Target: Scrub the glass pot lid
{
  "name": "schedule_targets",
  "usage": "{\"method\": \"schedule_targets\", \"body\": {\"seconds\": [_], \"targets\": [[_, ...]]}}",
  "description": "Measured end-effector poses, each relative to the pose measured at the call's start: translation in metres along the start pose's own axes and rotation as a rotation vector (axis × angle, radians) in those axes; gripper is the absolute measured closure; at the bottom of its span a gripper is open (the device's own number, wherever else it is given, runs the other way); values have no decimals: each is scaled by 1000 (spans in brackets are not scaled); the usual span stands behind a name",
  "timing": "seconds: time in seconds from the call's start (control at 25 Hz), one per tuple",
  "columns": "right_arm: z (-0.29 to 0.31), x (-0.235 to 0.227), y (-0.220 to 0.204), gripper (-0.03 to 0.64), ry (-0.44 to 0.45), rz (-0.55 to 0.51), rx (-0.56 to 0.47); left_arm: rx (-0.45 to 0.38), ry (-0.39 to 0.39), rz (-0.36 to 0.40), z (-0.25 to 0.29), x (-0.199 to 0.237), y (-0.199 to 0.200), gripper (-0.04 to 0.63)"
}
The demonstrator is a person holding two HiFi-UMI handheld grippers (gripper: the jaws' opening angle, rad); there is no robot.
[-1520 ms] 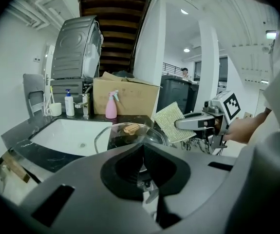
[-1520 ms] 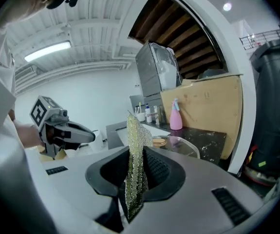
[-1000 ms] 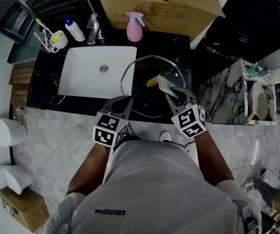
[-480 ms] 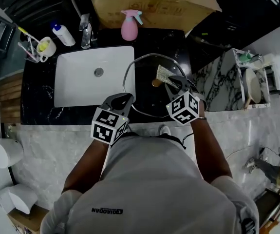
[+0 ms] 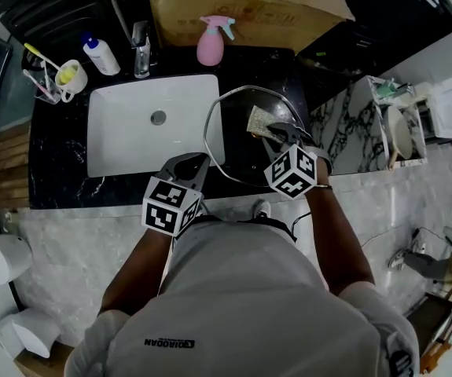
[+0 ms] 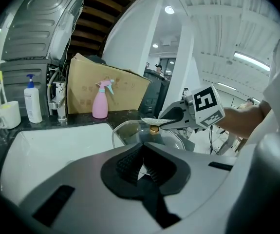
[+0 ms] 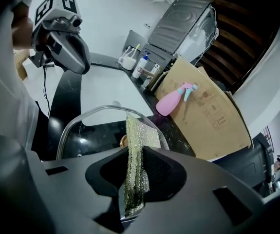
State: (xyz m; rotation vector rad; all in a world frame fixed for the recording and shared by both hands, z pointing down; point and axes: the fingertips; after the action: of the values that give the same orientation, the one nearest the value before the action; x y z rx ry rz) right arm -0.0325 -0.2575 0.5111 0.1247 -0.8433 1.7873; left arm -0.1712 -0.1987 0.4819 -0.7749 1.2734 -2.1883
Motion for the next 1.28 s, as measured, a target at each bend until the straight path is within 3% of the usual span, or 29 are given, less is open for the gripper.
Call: {"method": "schedule_targets", "body": {"seconds": [0.92, 1.12, 1.28], "targets": [[-17, 58, 26, 515, 63, 7, 16, -1, -61, 31, -22, 2, -13, 580], [-25, 76, 36, 526, 126, 64, -26, -2, -66, 35, -21, 2, -14, 580], [-33, 81, 50, 526, 120, 116, -90, -3, -68, 39, -21, 0, -16, 580]]}}
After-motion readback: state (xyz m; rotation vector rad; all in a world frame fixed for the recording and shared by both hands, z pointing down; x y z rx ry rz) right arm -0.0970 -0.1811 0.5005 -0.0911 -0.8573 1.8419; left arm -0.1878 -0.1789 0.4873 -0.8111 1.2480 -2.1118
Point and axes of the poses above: the fingertips, and each gripper's own axes: z forward along the fingers, x to its left, y out of its top, and after that the axes turned 5 degrees about -x, right-handed
